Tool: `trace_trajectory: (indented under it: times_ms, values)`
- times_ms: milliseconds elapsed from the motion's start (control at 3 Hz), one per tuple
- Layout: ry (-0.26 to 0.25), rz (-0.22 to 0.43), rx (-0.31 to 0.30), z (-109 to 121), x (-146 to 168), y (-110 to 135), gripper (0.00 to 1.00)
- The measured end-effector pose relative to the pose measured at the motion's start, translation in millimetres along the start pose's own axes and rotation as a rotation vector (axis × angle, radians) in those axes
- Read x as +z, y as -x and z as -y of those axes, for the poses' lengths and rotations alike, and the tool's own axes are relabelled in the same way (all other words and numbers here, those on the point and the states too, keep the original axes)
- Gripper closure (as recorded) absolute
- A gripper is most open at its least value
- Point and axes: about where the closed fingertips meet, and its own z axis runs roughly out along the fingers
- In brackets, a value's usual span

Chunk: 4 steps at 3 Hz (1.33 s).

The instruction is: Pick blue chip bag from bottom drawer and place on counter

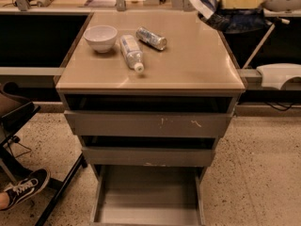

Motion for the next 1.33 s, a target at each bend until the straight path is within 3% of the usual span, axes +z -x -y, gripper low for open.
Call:
trace_trajectory:
  times_ms: [333, 667, 1333]
  values:
    - [-0.041, -0.042, 0.007, 34, 43, -6, 1.0]
    - [-0.083, -0.09, 0.0, 53, 52, -29, 1.0]
    - [-0.089, -0.192, 0.117, 59, 67, -136, 1.0]
